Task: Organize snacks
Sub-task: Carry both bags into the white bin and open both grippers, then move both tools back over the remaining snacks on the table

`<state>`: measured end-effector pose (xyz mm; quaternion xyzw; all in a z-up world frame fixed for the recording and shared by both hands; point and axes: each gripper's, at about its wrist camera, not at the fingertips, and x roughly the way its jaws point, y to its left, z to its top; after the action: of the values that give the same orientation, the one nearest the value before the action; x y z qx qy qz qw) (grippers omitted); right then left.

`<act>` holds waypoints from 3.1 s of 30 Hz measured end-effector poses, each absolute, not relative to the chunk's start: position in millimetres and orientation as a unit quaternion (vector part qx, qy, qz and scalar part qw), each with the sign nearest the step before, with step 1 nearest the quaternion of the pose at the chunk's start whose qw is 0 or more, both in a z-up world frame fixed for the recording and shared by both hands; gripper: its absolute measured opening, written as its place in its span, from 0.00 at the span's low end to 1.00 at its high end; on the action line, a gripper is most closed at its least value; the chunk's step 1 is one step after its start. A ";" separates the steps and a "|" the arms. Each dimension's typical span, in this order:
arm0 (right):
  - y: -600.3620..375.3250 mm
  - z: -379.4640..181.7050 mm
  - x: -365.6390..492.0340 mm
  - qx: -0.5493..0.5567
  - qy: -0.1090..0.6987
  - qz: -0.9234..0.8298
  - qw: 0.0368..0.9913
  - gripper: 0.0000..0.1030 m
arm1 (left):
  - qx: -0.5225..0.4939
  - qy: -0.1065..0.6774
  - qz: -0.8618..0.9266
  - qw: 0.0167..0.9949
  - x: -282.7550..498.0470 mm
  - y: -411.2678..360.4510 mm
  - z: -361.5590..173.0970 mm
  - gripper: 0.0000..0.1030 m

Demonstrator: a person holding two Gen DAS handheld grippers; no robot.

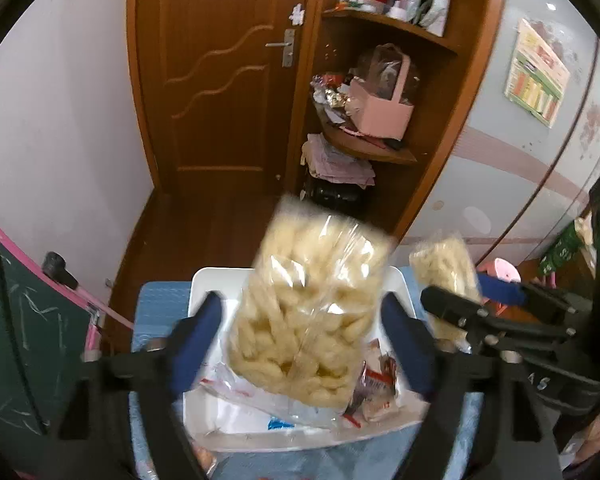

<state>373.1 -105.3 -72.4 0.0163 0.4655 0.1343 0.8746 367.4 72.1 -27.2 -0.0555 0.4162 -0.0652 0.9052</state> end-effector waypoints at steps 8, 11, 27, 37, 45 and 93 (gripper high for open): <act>-108.0 -105.2 389.9 0.023 0.499 0.122 0.858 0.59 | -0.054 0.437 -0.033 0.897 398.0 74.8 -51.9 1.00; -110.2 -108.9 389.7 0.028 0.500 0.124 0.857 0.59 | -0.046 0.438 -0.029 0.897 397.7 75.1 -57.5 1.00; -112.0 -96.6 385.6 0.037 0.480 0.136 0.866 0.75 | -0.054 0.422 -0.032 0.905 379.2 73.3 -46.3 1.00; -119.5 -65.7 356.2 0.034 0.445 0.138 0.884 0.80 | -0.063 0.407 -0.032 0.911 349.1 71.8 -24.4 1.00; -124.0 -53.5 321.3 0.027 0.445 0.139 0.884 0.80 | -0.055 0.394 -0.036 0.917 311.6 70.4 -1.4 1.00; -4.6 -287.8 149.7 -0.251 0.555 0.279 0.742 0.67 | -0.029 0.631 -0.044 0.774 152.6 129.5 -264.4 0.84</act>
<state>149.7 -4.6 -287.8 -0.2507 0.5551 0.2791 0.7424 152.6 129.5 -264.4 -0.0290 0.6308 -0.0444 0.7742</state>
